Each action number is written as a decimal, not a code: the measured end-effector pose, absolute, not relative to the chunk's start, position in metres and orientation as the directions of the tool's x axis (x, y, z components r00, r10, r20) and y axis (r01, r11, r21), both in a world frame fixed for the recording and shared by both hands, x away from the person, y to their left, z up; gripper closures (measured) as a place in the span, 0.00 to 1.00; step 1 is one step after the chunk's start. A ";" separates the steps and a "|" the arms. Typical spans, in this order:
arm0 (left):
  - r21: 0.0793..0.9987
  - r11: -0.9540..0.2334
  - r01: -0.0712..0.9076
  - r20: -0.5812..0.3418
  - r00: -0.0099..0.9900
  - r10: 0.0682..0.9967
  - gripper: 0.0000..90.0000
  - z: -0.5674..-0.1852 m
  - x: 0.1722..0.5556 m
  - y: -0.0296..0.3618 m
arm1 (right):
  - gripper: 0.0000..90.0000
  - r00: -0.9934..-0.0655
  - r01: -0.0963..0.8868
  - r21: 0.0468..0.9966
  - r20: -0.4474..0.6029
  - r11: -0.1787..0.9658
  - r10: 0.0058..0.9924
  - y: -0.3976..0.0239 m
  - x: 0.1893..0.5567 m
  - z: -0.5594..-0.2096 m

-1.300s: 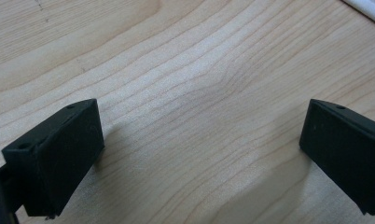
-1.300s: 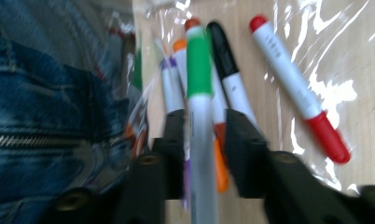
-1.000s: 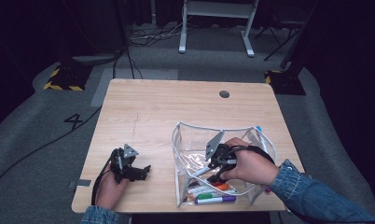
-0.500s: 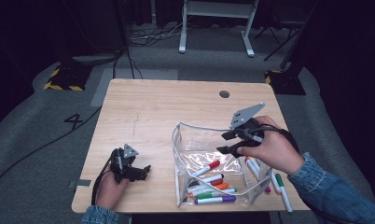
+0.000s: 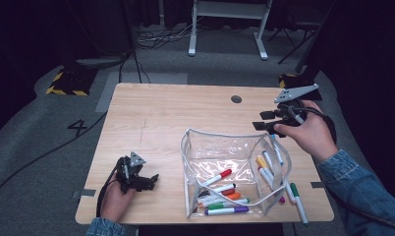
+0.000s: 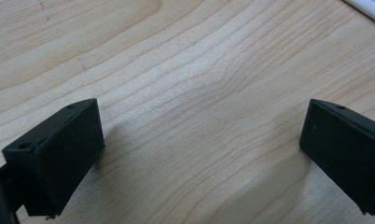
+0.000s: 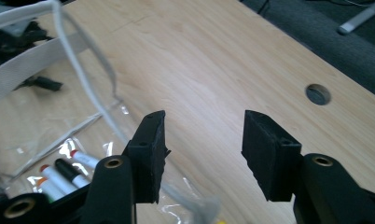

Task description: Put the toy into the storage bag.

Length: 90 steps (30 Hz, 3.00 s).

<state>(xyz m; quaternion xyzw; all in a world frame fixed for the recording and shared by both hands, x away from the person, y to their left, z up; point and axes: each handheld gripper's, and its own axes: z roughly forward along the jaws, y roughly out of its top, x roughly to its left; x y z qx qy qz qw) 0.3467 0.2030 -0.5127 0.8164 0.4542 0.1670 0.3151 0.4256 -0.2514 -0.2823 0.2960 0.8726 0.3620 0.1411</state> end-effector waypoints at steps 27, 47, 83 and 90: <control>0.670 -0.378 0.639 -0.021 0.525 0.851 0.00 -0.513 0.346 0.202 | 0.62 -0.524 0.708 0.556 0.000 0.435 0.852 -0.328 0.487 -0.401; 0.670 -0.380 0.637 -0.018 0.526 0.850 0.00 -0.513 0.346 0.203 | 0.76 -0.409 0.839 0.412 0.046 0.356 0.911 -0.345 0.493 -0.469; 0.669 -0.383 0.637 -0.016 0.528 0.849 0.00 -0.513 0.346 0.203 | 0.86 -0.513 0.712 0.570 0.025 0.410 0.858 -0.332 0.459 -0.341; 0.670 -0.385 0.635 -0.013 0.528 0.849 0.00 -0.513 0.346 0.203 | 0.86 -0.592 0.646 0.598 0.000 0.475 0.806 -0.311 0.440 -0.311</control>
